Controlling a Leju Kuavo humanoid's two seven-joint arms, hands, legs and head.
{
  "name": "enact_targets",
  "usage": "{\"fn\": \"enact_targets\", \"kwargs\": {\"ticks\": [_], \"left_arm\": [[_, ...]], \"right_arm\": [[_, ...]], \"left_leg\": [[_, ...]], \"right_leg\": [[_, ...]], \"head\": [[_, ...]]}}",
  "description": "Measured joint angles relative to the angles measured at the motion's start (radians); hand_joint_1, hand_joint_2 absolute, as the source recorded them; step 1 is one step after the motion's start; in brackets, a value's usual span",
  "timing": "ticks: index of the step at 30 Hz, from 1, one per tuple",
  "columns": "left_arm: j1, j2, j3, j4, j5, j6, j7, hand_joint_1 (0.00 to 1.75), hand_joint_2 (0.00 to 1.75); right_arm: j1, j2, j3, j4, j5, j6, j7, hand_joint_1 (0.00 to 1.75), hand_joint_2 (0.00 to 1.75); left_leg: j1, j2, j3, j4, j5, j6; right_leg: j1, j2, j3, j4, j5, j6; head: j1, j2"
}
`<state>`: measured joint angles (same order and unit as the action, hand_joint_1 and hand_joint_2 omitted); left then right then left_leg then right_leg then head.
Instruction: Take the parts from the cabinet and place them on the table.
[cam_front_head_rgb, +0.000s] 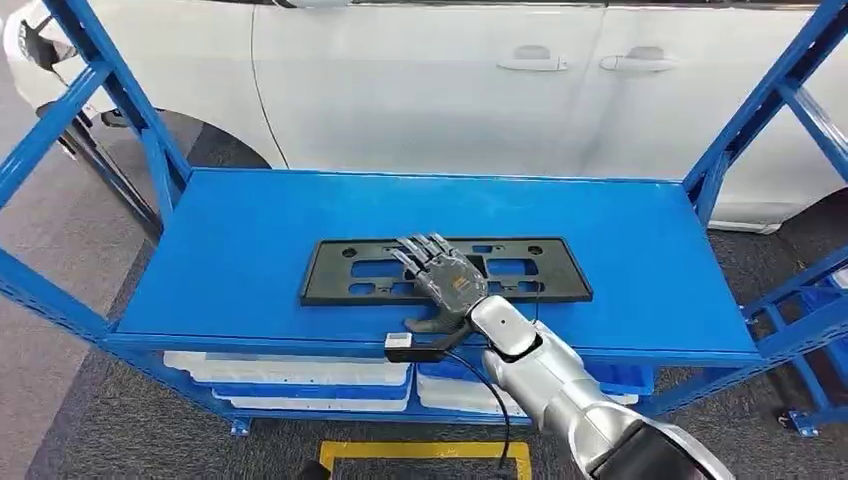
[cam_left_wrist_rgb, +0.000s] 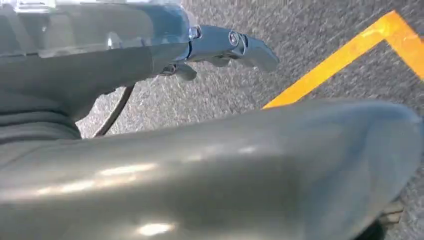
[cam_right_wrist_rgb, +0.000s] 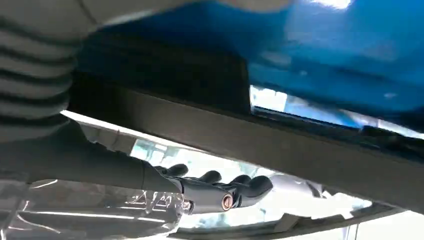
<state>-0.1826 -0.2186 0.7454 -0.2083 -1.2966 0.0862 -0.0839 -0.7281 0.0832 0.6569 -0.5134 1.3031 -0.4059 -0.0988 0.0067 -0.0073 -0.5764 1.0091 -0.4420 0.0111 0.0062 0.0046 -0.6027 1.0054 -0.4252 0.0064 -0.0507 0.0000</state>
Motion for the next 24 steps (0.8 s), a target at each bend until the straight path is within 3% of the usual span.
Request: {"fn": "enact_targets", "kwargs": {"ticks": [2,4,6,7,8,9,10,12,13,14,17,18,19,20,21,22,23,24], "left_arm": [[0.001,0.0,0.0,0.0,0.0,0.0,-0.001,0.0,0.0],[0.001,0.0,0.0,0.0,0.002,0.002,-0.003,0.0,0.0],[0.0,0.0,0.0,0.0,0.004,0.002,-0.006,0.0,0.0],[0.002,0.0,0.0,0.0,0.007,0.002,-0.006,0.0,0.0],[0.004,0.0,0.0,0.0,0.008,0.003,-0.006,0.0,0.0],[0.004,0.0,0.0,0.0,0.009,0.003,-0.007,0.0,0.0],[0.004,0.0,0.0,0.0,0.009,0.003,-0.009,0.0,0.0],[0.001,0.001,0.0,0.0,0.009,0.003,-0.013,0.0,0.0],[0.001,0.0,0.0,0.0,0.01,0.003,-0.016,0.0,0.0],[0.0,0.0,0.0,0.0,0.01,0.003,-0.018,0.0,0.0],[0.002,0.0,0.0,0.0,0.01,0.003,-0.02,0.0,0.0],[0.001,0.0,0.0,0.0,0.01,0.003,-0.021,0.0,0.0],[0.0,0.0,0.0,0.0,0.01,0.003,-0.023,0.0,0.0],[-0.002,0.0,0.0,0.0,0.011,0.005,-0.024,0.0,0.0],[-0.002,0.0,0.0,0.0,0.011,0.005,-0.026,0.0,0.0],[-0.002,0.0,0.0,0.0,0.011,0.005,-0.026,0.0,0.0],[-0.001,0.0,0.0,0.0,0.012,0.005,-0.027,0.0,0.0],[-0.001,0.0,0.0,0.0,0.012,0.005,-0.027,0.0,0.0]], "right_arm": [[-0.006,0.001,-0.003,0.011,0.001,-0.003,0.0,0.0,1.75],[-0.014,0.008,-0.003,0.019,0.005,-0.006,0.001,0.0,1.75],[-0.016,0.01,-0.003,0.027,0.01,-0.015,0.002,0.0,1.75],[-0.016,0.011,-0.004,0.03,0.01,-0.022,0.003,0.0,1.75],[-0.016,0.011,-0.006,0.033,0.01,-0.027,0.005,0.0,1.75],[-0.016,0.012,-0.008,0.034,0.011,-0.031,0.008,0.0,1.75],[-0.017,0.013,-0.01,0.036,0.014,-0.036,0.014,0.0,1.75],[-0.021,0.013,-0.013,0.038,0.02,-0.039,0.021,0.0,1.75],[-0.023,0.013,-0.014,0.038,0.024,-0.039,0.025,0.0,1.75],[-0.024,0.013,-0.018,0.039,0.029,-0.04,0.03,0.0,1.75],[-0.025,0.013,-0.025,0.04,0.039,-0.047,0.044,0.0,1.75],[-0.025,0.012,-0.027,0.041,0.045,-0.047,0.053,0.0,1.75],[-0.026,0.012,-0.028,0.042,0.052,-0.047,0.062,0.28,1.75],[-0.026,0.012,-0.028,0.043,0.059,-0.044,0.071,0.7,1.75],[-0.025,0.01,-0.029,0.046,0.067,-0.04,0.079,1.54,1.75],[-0.022,0.009,-0.029,0.048,0.073,-0.035,0.083,1.73,1.75],[-0.02,0.006,-0.029,0.051,0.077,-0.035,0.088,1.73,1.75],[-0.019,0.005,-0.029,0.053,0.081,-0.035,0.089,1.73,1.75]], "left_leg": [[0.0,0.0,0.004,-0.006,0.001,-0.011],[0.001,0.001,-0.014,0.039,-0.035,-0.02],[0.004,0.001,-0.09,0.204,-0.119,-0.026],[0.005,0.001,-0.126,0.279,-0.146,-0.029],[0.005,0.001,-0.148,0.322,-0.15,-0.03],[0.006,0.001,-0.145,0.309,-0.129,-0.031],[0.007,0.002,-0.12,0.255,-0.091,-0.031],[0.009,0.003,-0.023,0.054,0.005,-0.029],[0.008,0.003,-0.002,0.013,-0.008,-0.027],[0.005,0.0,-0.003,0.008,-0.003,-0.014],[0.0,-0.001,-0.004,0.007,0.001,0.003],[0.006,0.001,-0.002,0.001,0.007,0.012],[0.006,0.002,-0.003,0.0,0.008,0.014],[0.006,0.002,-0.005,0.0,0.009,0.02],[0.005,0.003,-0.008,0.0,0.01,0.021],[0.004,0.003,-0.011,0.001,0.01,0.022],[0.003,0.003,-0.012,0.002,0.01,0.022],[0.002,0.003,-0.012,0.002,0.01,0.022]], "right_leg": [[-0.003,0.0,0.002,-0.005,0.003,-0.01],[-0.011,-0.002,0.01,-0.018,0.008,-0.023],[-0.01,-0.002,0.009,-0.017,0.008,-0.026],[-0.009,-0.002,0.008,-0.016,0.008,-0.026],[-0.01,-0.002,0.009,-0.015,0.007,-0.026],[-0.01,-0.002,0.009,-0.014,0.006,-0.026],[-0.011,-0.002,0.01,-0.012,0.005,-0.024],[-0.012,0.0,0.012,-0.003,-0.001,-0.016],[-0.007,0.001,0.009,0.0,-0.004,-0.011],[-0.004,0.003,0.006,0.004,-0.004,-0.006],[-0.007,0.002,0.007,-0.001,0.001,0.01],[-0.01,0.002,0.005,0.004,-0.005,0.015],[-0.011,0.0,-0.005,0.03,-0.028,0.02],[-0.013,0.0,-0.035,0.095,-0.069,0.026],[-0.014,0.0,-0.08,0.19,-0.115,0.031],[-0.014,0.0,-0.12,0.276,-0.148,0.033],[-0.014,0.0,-0.145,0.326,-0.158,0.033],[-0.013,0.0,-0.145,0.325,-0.145,0.031]], "head": [[0.0,0.0],[0.0,0.0],[0.0,0.0],[0.0,0.0],[0.0,0.0],[0.0,0.0],[0.0,0.0],[0.0,0.0],[0.0,0.0],[0.0,0.0],[0.0,0.0],[0.0,0.0],[0.0,0.0],[0.0,0.0],[0.0,0.0],[0.0,0.0],[0.0,0.0],[0.0,0.0]]}}
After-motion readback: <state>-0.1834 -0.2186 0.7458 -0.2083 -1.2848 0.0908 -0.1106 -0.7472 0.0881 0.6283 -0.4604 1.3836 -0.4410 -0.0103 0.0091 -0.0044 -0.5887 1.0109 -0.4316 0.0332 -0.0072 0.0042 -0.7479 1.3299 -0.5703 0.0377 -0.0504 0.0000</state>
